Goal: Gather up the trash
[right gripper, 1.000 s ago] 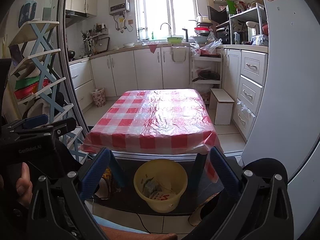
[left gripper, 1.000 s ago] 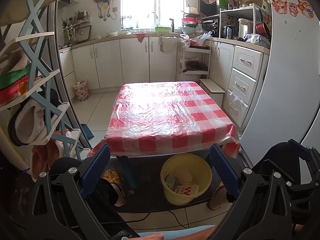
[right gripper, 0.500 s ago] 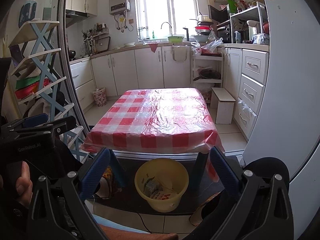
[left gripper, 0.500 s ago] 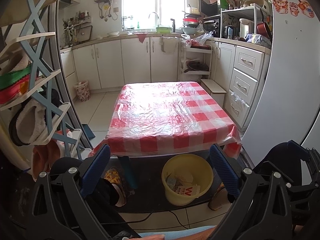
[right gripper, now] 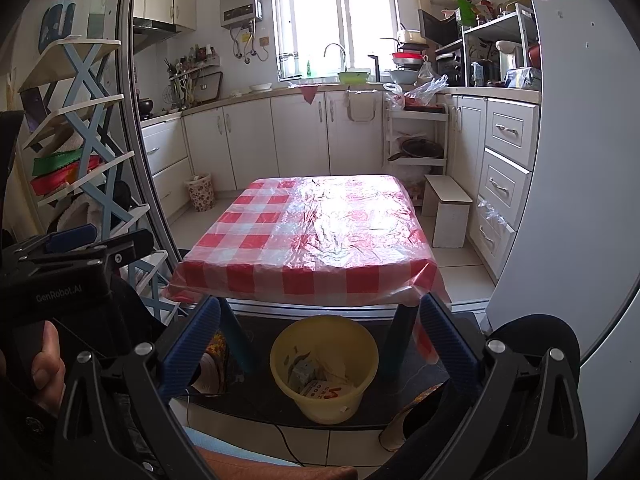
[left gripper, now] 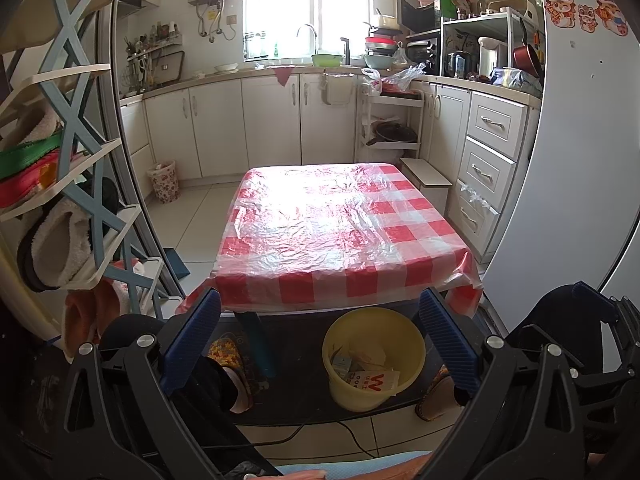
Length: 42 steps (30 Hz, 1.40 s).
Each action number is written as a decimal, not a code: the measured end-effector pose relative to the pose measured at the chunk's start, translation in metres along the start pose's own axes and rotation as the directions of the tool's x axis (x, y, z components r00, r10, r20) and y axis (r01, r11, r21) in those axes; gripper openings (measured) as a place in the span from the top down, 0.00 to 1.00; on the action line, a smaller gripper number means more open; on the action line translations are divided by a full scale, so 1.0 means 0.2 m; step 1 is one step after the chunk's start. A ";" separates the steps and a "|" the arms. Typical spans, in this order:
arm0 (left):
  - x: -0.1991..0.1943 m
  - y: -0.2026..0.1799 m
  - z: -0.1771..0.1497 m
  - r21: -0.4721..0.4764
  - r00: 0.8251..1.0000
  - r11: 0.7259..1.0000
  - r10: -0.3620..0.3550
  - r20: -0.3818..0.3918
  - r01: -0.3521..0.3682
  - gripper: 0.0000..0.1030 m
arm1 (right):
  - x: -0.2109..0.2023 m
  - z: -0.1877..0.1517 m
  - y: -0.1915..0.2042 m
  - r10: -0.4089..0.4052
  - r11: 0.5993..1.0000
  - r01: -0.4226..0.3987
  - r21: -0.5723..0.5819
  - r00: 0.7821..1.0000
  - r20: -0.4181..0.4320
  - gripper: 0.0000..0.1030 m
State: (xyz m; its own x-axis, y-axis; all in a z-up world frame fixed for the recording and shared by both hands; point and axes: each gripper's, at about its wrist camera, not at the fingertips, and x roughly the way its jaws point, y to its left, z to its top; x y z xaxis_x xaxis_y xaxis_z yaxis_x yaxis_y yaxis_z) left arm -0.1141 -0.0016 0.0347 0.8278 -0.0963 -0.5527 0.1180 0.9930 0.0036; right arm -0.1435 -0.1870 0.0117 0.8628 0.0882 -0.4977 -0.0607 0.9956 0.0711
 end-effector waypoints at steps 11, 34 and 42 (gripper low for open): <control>0.00 0.01 -0.01 -0.010 1.000 1.000 -0.005 -0.008 0.005 0.08 | 0.00 0.00 0.00 0.002 1.000 -0.002 0.000 1.000 0.001 0.07; 0.01 0.01 -0.02 -0.019 0.999 0.999 -0.028 -0.018 0.028 0.07 | 0.00 -0.01 0.02 0.006 1.000 -0.006 -0.001 1.000 -0.002 0.07; -0.01 -0.01 -0.03 -0.008 0.997 0.997 -0.081 -0.002 0.081 0.08 | 0.00 -0.02 0.04 0.011 1.000 -0.011 -0.001 1.000 0.004 0.07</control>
State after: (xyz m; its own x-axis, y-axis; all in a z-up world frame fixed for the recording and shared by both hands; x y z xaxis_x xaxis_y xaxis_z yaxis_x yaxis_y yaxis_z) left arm -0.1196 -0.0023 0.0311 0.8146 -0.1765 -0.5524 0.1802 0.9825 -0.0483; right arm -0.1449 -0.1791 0.0092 0.8641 0.0990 -0.4935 -0.0707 0.9946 0.0756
